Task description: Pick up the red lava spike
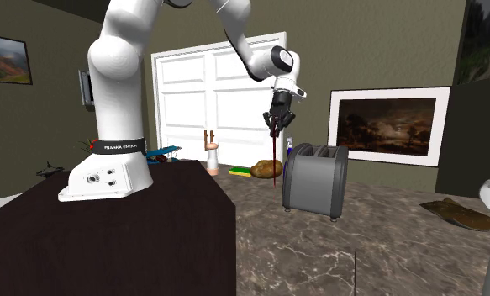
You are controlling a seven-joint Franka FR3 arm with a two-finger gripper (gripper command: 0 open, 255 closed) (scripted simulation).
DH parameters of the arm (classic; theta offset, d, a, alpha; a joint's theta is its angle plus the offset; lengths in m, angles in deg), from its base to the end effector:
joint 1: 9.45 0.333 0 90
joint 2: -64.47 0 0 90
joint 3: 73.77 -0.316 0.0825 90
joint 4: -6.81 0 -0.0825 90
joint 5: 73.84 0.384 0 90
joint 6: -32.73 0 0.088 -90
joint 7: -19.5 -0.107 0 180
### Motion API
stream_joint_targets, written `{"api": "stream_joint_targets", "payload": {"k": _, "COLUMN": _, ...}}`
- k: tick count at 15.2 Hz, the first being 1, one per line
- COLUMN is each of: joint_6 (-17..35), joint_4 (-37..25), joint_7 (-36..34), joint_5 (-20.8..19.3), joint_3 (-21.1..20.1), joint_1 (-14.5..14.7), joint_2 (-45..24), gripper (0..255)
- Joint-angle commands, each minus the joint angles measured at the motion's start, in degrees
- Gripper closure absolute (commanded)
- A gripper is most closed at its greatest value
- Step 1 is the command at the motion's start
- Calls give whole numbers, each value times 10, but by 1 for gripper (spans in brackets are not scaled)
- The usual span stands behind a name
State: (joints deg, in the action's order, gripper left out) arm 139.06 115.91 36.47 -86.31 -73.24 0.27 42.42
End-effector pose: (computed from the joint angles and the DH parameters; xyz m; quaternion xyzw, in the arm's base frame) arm 0.5700 0.0753 0.2717 0.9337 0.2705 -0.2198 0.0823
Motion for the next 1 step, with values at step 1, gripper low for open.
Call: {"api": "stream_joint_targets", "payload": {"k": 1, "joint_6": -5, "joint_4": -2, "joint_7": 0, "joint_5": 1, "joint_3": 0, "joint_1": 1, "joint_2": 2, "gripper": 255}}
